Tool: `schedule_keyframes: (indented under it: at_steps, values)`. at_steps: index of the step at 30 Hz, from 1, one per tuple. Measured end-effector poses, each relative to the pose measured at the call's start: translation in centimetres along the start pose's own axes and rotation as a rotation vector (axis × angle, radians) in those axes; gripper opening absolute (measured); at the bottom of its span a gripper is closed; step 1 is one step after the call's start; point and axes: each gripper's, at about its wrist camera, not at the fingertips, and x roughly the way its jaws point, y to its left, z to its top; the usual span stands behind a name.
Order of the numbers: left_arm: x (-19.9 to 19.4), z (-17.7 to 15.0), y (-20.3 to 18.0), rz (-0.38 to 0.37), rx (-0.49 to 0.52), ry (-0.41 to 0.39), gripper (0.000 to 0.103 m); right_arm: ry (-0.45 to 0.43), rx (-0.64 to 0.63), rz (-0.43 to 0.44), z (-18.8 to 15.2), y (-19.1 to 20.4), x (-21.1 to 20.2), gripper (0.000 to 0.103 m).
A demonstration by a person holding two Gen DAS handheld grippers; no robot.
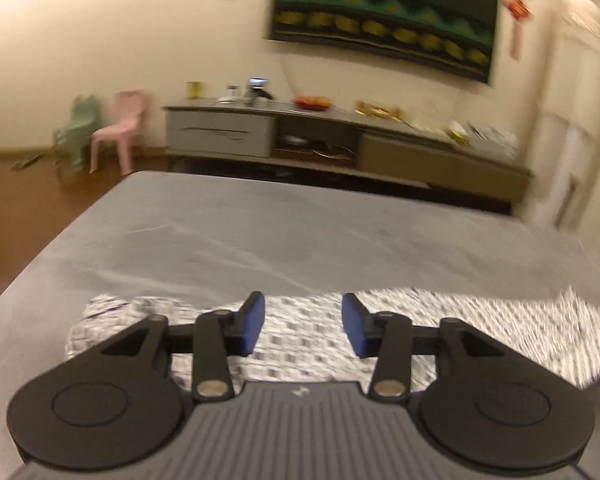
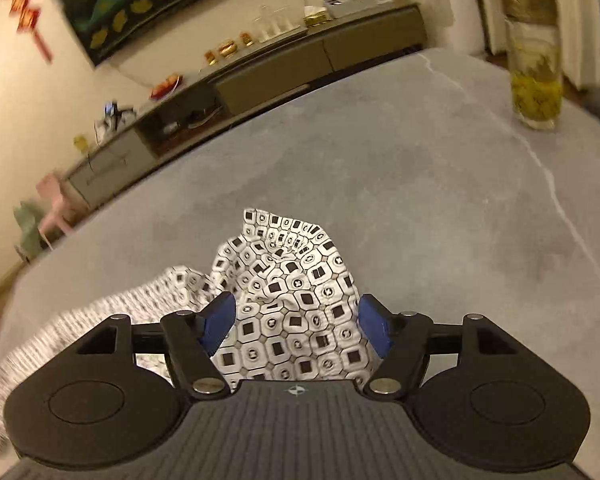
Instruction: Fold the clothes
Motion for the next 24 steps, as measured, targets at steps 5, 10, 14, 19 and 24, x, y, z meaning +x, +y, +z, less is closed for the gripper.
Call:
schedule_keyframes:
  at_steps: [5,10,14,19,24]
  values:
    - [0.3,0.4,4.1,0.093,-0.133,0.006,0.039,-0.069,-0.157,0.036,1.0,0.8,-1.0,0.005]
    - [-1.0,1.7,13.4,0.152,-0.334,0.016,0.038,-0.325,0.002,0.051,2.3,-2.4,-6.0,0.000]
    - [0.8,0.0,14.3,0.068,-0.321,0.135,0.052,-0.229,0.089,0.005,2.4,-3.7,-4.2,0.000]
    - [3.8,-0.9,11.6,-0.094,-0.302,0.217,0.070,-0.084,0.128,0.028,1.3,-2.5,-1.7,0.014]
    - [7.3,-0.2,8.0,0.002,-0.116,0.222,0.005,0.014,-0.039,-0.024,0.3,0.9,1.6,0.042]
